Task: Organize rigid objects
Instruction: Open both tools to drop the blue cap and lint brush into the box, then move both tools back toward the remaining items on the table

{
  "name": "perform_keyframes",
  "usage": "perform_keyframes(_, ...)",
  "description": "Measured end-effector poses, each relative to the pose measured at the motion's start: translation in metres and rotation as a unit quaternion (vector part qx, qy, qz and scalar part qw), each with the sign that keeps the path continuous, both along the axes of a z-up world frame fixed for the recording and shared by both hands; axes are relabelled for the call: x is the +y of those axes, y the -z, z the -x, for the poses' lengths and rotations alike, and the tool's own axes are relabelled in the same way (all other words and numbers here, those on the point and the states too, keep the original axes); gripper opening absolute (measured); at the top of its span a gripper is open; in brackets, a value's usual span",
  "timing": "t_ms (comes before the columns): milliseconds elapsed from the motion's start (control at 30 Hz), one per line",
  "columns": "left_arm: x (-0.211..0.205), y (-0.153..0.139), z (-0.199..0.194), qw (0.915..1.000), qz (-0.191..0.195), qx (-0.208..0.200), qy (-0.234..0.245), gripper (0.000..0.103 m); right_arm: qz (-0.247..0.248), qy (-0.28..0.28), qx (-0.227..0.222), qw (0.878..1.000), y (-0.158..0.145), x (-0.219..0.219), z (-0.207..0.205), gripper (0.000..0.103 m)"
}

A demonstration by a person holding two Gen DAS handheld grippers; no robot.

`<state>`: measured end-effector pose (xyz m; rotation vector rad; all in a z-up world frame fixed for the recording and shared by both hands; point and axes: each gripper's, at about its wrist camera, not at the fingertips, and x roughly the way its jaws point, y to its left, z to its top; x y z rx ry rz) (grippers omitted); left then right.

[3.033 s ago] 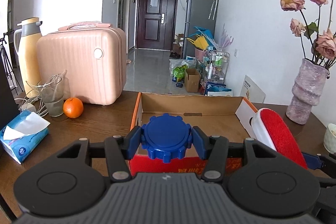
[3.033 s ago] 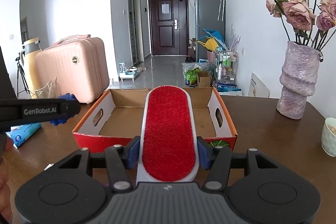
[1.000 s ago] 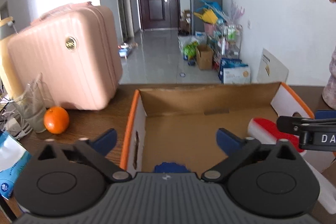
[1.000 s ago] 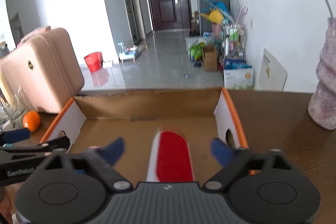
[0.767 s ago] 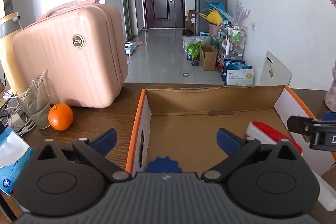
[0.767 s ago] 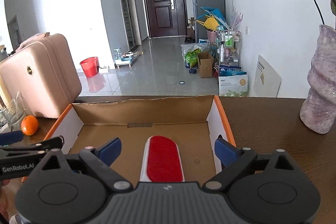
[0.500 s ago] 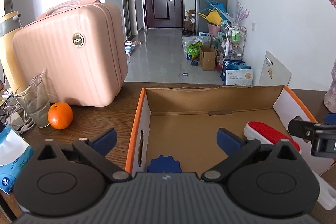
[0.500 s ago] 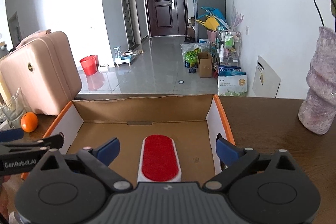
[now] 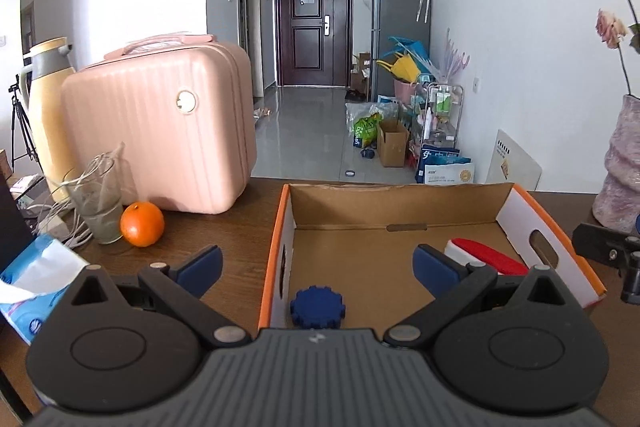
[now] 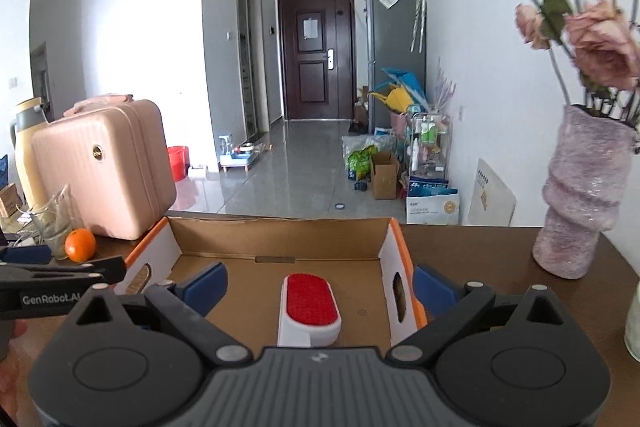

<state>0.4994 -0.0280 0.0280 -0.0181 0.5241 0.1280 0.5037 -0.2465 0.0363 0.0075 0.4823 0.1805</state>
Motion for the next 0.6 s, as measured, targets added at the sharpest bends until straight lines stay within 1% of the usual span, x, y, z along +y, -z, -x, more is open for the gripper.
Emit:
perform_keyframes(133,-0.001,-0.001,0.023,1.0000,-0.006,-0.006,0.005,0.103,-0.005,0.004,-0.011,1.000,-0.001,-0.003,0.024,0.099)
perform_keyframes(400,0.004,-0.002,0.073,0.9994,-0.005,-0.029,0.020,0.103,-0.012,0.015,-0.026,0.999,0.001,-0.010,0.073,0.099)
perform_keyframes(600,0.005,-0.001,0.105,0.9989,-0.002,-0.037,0.029,0.103,-0.010,0.005,-0.037,0.999,0.002,-0.005,0.109,0.099)
